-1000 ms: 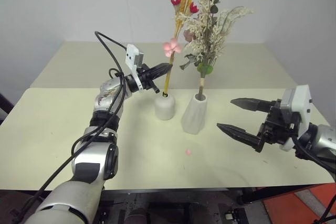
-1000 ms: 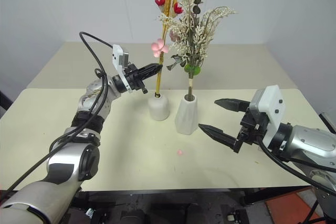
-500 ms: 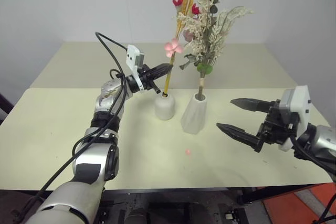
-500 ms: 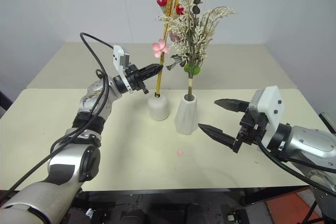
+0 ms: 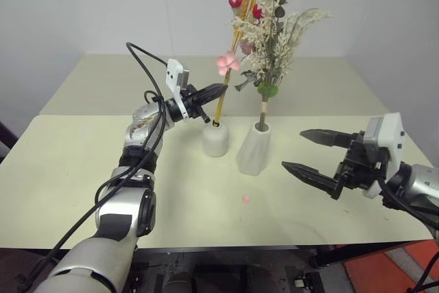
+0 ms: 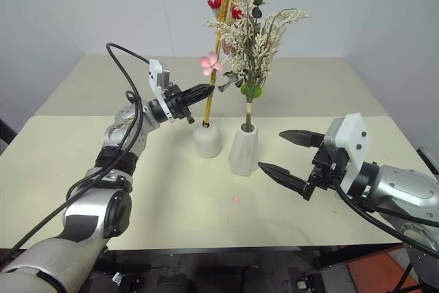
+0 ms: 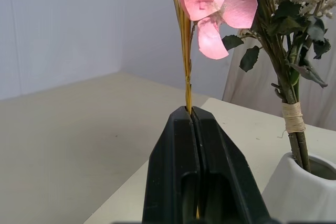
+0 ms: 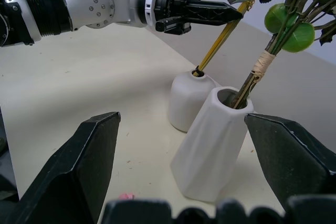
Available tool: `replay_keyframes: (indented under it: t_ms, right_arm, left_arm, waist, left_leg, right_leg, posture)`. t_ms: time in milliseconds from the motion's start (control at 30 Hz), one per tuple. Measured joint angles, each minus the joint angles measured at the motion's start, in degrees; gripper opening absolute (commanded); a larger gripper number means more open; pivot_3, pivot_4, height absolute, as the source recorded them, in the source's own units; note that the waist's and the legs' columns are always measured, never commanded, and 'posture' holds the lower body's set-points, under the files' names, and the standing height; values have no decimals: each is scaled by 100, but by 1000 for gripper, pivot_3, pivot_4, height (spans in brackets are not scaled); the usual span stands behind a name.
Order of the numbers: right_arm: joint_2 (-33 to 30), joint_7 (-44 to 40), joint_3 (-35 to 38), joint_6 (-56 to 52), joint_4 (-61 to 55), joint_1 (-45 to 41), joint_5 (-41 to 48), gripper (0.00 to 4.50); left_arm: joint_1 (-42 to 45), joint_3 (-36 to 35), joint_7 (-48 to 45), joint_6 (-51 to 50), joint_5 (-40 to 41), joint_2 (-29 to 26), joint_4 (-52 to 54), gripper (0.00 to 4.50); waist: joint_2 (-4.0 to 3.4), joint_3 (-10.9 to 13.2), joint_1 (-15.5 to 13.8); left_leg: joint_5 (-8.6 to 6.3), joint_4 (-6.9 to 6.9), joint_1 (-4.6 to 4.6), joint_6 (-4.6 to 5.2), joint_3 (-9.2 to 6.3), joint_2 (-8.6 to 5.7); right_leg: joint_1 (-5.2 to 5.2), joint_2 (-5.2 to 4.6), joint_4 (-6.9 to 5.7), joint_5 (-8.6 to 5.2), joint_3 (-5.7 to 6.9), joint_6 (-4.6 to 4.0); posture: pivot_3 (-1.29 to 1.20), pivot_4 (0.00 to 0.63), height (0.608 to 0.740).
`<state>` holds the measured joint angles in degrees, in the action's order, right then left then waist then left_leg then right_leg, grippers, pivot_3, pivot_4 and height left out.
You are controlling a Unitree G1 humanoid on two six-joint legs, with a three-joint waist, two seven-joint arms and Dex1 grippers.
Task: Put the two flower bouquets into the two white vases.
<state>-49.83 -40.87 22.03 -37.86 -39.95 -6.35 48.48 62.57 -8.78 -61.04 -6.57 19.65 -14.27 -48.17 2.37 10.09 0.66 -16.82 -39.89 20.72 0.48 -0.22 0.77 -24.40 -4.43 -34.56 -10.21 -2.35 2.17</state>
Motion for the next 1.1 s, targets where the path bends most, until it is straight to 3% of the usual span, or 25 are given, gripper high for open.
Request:
replay_keyframes:
  t_ms: [1100]
  right_arm:
    - [72, 37, -1, 3, -4, 3, -55, 4500]
  left_arm:
    - [-70, 128, 49, 147, -257, -34, -159, 29]
  waist:
    - [0, 0, -3]
  left_leg:
    - [0, 0, 1, 0, 0, 0]
  right_leg:
    - [0, 0, 1, 0, 0, 0]
  posture:
    - [0, 150, 740]
